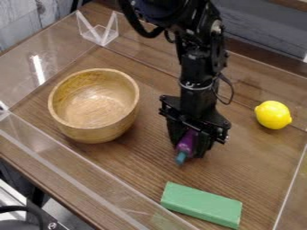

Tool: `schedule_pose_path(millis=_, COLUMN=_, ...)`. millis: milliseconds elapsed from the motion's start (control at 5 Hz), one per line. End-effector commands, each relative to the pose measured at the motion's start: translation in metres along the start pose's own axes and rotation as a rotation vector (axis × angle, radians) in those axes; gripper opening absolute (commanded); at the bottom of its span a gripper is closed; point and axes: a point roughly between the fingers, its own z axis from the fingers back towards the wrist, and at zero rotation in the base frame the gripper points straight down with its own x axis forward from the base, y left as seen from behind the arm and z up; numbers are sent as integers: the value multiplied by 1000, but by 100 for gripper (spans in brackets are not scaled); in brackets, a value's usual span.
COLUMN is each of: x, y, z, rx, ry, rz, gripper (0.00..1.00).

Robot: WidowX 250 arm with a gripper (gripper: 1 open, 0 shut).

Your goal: Put the purple eggplant in the brown bowl

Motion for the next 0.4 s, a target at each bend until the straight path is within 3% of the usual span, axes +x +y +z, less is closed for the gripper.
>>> schedule_pose_path(millis=0, x=15, y=-4, z=10, rx=-18, ry=-63, rz=-16, gripper=0)
schedule_pose_path(millis=200, x=19, y=-3, z=9, rx=-32, ry=-69, rz=-13, gripper=0)
